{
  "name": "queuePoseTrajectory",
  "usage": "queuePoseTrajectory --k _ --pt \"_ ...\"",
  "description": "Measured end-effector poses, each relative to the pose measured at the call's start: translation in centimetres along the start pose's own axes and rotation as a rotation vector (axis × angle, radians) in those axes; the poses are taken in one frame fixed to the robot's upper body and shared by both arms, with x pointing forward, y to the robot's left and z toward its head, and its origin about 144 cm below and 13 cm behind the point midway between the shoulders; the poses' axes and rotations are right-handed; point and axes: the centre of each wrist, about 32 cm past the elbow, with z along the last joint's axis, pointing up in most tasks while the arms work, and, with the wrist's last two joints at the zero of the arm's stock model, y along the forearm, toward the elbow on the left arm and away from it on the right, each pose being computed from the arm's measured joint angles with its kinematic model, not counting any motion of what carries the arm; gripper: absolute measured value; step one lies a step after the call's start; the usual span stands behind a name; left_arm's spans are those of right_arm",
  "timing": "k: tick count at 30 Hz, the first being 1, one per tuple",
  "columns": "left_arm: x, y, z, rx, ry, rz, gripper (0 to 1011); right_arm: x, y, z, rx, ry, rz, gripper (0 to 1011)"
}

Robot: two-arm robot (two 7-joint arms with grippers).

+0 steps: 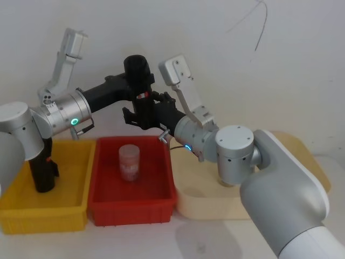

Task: Pick up the garbage bag with the one hand and transfer it to the other hand.

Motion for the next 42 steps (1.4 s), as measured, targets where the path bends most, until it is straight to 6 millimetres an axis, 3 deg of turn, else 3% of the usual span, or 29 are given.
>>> queuePoseTrajectory --k 12,22,27,42 --pt "0.0 0.0 0.0 0.0 0.0 0.0 423 0.0 0.7 -0.1 0.0 0.004 -0.009 983" --pt "0.0 0.0 0.0 0.0 0.0 0.0 423 0.0 0.9 0.0 0.001 0.004 -0.012 744" --pt "0.0 0.0 0.0 0.0 0.0 0.0 423 0.0 1.0 0.0 0.0 0.005 -0.013 552" --pt "0.0 0.0 0.0 0.0 0.0 0.0 423 0.0 1.1 -0.1 -0.001 0.005 -0.014 537"
